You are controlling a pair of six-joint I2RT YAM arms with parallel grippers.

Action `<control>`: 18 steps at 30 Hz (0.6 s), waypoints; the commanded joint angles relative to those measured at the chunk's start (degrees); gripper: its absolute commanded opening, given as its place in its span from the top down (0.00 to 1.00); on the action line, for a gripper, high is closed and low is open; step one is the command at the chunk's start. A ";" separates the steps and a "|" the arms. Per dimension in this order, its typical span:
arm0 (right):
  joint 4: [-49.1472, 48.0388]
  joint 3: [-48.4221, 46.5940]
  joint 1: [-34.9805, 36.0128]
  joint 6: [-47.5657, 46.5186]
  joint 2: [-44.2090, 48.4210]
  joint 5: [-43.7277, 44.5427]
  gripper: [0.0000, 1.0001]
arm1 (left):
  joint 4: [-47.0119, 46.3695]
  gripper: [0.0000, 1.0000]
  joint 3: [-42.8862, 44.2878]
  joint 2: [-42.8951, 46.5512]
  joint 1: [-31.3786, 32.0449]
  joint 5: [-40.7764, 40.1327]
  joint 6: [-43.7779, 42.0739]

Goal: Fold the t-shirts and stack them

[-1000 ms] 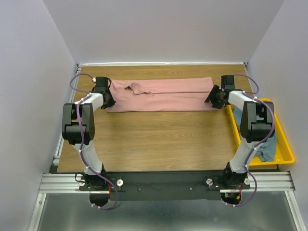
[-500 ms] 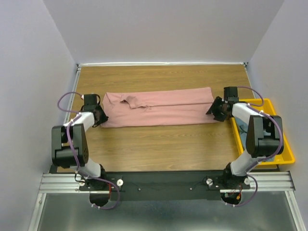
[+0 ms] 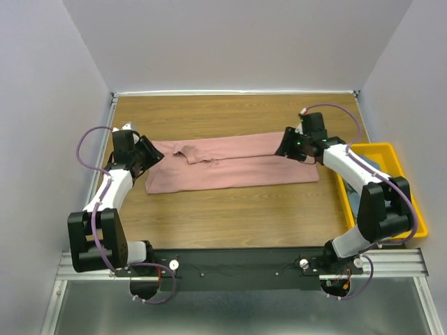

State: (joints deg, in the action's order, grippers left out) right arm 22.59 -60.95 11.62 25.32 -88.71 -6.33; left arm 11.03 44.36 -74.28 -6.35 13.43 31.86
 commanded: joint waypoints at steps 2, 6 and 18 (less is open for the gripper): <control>-10.98 -3.81 8.58 1.05 -5.15 -8.96 0.45 | -10.67 0.55 0.73 -6.65 2.04 7.05 8.48; -15.02 -10.58 17.20 1.65 -13.41 -11.60 0.49 | -15.59 0.61 3.01 -12.81 3.18 5.56 10.15; -31.46 -16.48 29.15 20.64 -26.86 -1.67 0.51 | -17.70 0.60 7.85 -24.07 3.80 2.48 10.24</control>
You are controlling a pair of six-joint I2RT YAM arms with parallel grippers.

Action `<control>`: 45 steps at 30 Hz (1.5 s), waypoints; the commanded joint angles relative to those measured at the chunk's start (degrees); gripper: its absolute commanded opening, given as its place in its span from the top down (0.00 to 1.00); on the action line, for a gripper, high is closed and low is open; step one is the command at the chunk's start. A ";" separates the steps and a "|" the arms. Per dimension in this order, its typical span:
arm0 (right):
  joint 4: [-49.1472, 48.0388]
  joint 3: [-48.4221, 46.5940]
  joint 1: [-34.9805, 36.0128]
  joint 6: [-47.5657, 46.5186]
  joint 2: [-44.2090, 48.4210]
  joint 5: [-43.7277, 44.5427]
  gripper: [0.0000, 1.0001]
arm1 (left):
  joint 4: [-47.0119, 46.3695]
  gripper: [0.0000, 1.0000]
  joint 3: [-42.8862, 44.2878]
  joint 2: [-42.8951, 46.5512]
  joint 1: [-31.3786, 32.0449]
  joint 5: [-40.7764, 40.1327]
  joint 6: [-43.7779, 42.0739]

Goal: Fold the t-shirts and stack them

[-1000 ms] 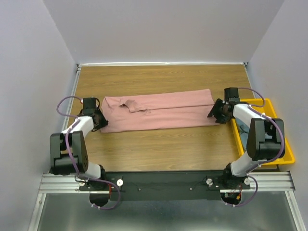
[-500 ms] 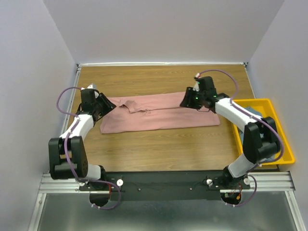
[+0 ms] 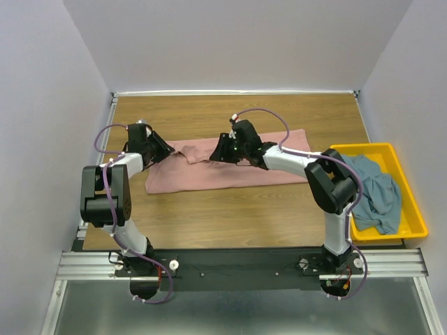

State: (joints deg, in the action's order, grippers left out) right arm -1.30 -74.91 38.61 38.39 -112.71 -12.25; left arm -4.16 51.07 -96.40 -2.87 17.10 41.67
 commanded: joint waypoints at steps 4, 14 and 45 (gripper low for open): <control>-9.68 -4.36 4.80 10.65 -5.59 7.41 0.50 | -3.22 0.57 1.84 -3.00 0.33 0.03 0.61; -9.25 -10.60 6.65 19.79 -13.41 10.05 0.45 | -2.96 0.57 3.33 -5.81 0.24 2.05 -1.24; -1.43 -13.59 7.27 11.47 -13.95 10.23 0.51 | 3.72 1.00 9.66 -4.59 2.26 -0.39 -8.09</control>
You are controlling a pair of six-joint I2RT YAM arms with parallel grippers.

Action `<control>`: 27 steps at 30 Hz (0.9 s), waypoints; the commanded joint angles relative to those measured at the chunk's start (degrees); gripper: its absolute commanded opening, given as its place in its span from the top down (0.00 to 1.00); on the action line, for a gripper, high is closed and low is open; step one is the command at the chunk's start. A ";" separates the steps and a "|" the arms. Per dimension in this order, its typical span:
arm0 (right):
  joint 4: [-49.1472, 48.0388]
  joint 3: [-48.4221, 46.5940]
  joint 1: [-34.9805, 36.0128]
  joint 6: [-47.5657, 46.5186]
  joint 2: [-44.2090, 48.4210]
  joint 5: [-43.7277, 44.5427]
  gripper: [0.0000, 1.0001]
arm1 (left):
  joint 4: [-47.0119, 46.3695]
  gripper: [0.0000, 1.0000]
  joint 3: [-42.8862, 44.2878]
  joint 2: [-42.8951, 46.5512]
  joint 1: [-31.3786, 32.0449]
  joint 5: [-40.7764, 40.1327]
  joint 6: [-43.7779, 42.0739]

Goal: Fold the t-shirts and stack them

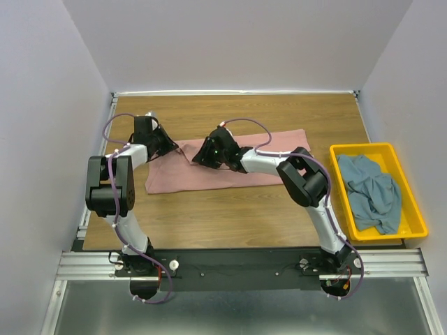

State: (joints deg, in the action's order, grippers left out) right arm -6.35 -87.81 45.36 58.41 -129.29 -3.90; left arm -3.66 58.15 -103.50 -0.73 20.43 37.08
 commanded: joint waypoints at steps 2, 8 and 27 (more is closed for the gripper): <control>5.46 -2.18 0.60 -15.67 3.35 0.65 0.51 | 3.57 1.00 4.25 2.78 0.12 -5.83 -5.26; 8.02 -4.38 2.27 -33.52 5.54 -0.05 0.51 | 6.82 1.00 6.80 0.33 0.12 -5.14 -7.55; 9.34 -13.09 5.61 -55.51 -3.42 0.65 0.53 | 8.49 1.00 7.94 -1.53 0.21 -3.46 -7.99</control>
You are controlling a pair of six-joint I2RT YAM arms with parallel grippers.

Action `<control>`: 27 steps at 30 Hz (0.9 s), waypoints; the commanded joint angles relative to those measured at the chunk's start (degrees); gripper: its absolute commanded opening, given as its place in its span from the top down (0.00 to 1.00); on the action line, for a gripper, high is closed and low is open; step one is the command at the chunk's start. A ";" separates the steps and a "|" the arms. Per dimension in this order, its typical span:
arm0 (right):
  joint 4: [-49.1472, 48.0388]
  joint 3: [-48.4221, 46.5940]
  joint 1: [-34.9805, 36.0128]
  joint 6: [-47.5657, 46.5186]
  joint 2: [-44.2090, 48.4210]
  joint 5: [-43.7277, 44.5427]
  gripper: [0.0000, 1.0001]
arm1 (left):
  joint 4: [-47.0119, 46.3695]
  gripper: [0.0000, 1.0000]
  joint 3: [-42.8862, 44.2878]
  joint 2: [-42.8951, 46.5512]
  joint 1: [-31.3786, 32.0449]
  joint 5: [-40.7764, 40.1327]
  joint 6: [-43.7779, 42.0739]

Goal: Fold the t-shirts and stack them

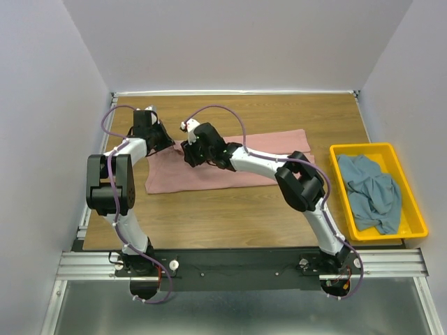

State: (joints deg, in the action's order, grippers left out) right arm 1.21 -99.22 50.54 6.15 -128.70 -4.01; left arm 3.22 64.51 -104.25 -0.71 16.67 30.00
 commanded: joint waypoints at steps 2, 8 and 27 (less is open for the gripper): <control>1.95 -1.94 0.61 -3.51 -4.80 0.85 0.53 | 1.78 1.00 1.85 -1.05 0.18 0.47 -0.82; 2.30 -2.38 0.70 -3.87 -6.91 1.02 0.55 | 2.31 1.00 2.81 -1.66 0.18 0.47 -0.73; 4.41 -0.01 0.70 -8.69 -0.15 6.20 0.99 | 5.47 1.00 5.36 -0.52 0.27 -1.02 -1.17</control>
State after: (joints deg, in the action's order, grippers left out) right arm 3.42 -100.16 50.68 0.54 -133.51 -0.73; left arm 7.05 68.25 -105.60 -0.71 16.64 29.71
